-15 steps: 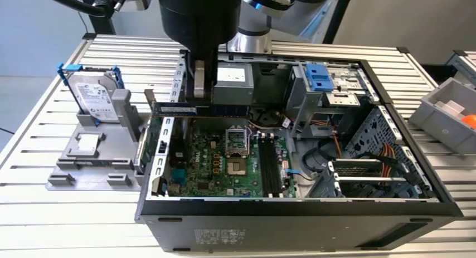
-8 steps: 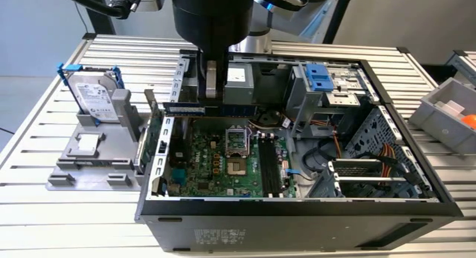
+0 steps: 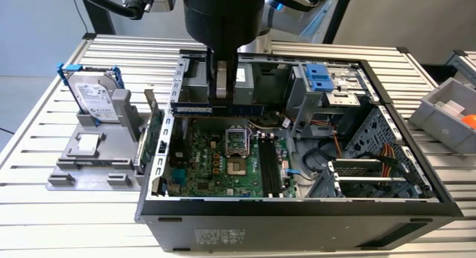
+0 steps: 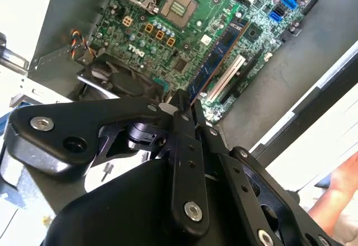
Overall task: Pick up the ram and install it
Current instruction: 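Pick up the ram and move it above insertion slot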
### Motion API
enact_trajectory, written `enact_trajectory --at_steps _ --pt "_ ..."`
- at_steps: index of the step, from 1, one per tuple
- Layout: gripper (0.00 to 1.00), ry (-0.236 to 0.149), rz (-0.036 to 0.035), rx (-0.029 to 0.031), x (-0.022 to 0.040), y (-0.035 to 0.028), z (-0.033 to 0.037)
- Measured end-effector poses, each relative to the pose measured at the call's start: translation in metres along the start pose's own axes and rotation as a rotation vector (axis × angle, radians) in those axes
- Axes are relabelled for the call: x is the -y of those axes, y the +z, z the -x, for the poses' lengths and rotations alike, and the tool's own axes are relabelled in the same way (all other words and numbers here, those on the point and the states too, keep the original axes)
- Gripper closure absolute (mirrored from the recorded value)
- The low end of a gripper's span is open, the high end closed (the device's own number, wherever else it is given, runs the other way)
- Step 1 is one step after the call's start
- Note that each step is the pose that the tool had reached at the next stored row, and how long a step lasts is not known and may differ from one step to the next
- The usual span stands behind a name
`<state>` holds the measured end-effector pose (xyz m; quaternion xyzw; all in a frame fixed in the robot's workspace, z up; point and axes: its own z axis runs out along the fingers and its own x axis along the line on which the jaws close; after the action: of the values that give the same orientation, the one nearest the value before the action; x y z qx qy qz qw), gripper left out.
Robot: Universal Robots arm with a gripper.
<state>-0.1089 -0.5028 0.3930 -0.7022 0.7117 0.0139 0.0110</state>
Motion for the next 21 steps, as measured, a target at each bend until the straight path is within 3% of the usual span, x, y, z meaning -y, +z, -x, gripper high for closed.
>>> enact_trajectory --at_steps 21 --pt "1.0 0.0 0.0027 0.0 0.0379 -0.0001 0.0005"
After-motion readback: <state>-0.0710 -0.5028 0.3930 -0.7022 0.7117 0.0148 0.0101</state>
